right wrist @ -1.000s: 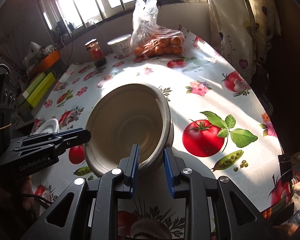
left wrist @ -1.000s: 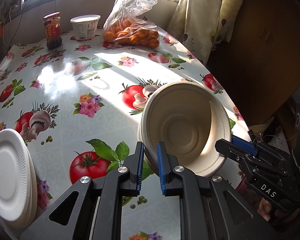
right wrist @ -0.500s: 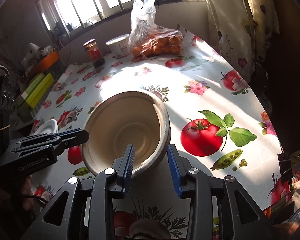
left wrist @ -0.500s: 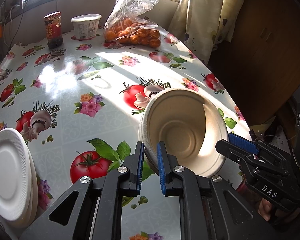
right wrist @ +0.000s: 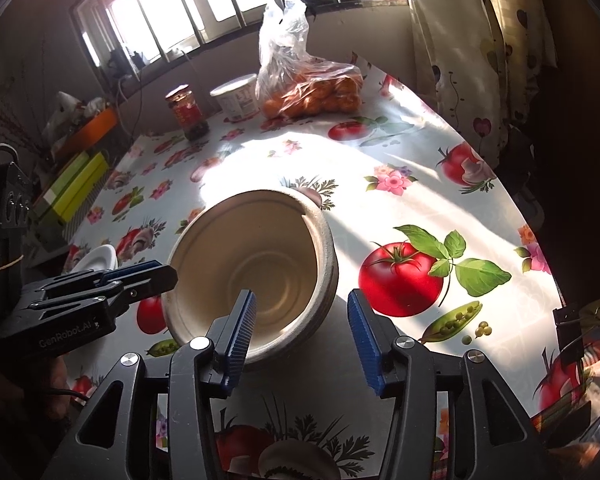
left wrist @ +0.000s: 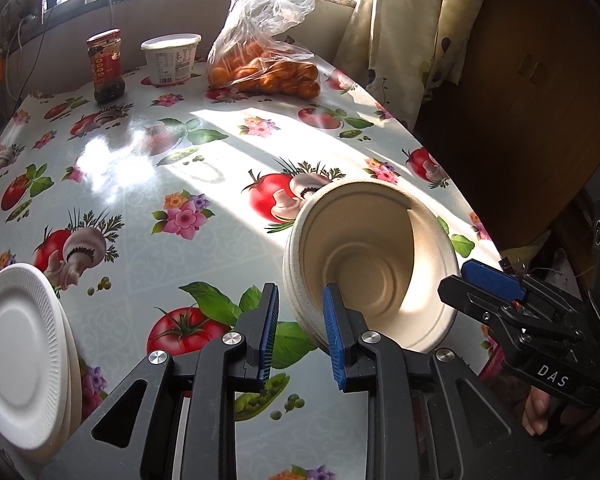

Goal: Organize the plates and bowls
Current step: 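Carry the held beige bowls with both grippers toward the white plate stack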

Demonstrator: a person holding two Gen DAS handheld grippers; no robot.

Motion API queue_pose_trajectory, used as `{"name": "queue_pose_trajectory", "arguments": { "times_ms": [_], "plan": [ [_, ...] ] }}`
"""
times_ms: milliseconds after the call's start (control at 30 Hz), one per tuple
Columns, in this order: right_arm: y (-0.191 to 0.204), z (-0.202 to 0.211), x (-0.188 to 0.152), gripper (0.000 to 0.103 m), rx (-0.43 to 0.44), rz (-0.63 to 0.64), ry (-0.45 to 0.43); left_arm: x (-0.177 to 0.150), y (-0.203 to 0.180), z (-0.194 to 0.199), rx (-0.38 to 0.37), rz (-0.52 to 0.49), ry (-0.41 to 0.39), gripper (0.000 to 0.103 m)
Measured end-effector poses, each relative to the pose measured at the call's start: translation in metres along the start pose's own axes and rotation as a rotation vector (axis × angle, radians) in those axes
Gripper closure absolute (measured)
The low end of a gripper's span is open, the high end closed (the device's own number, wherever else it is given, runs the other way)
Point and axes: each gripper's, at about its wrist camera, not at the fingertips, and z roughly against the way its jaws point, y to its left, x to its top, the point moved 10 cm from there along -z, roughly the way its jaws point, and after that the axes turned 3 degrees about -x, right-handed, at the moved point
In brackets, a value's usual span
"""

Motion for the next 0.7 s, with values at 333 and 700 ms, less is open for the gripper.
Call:
{"name": "queue_pose_trajectory", "arguments": {
  "times_ms": [333, 700],
  "plan": [
    [-0.008, 0.006, 0.004, 0.046, 0.01, -0.018, -0.026, 0.008, 0.017, 0.013, -0.076, 0.012, -0.075, 0.061],
    [-0.027, -0.004, 0.025, 0.046, 0.045, -0.087, -0.029, 0.018, 0.027, -0.001, -0.134, 0.053, -0.068, 0.061]
  ]
}}
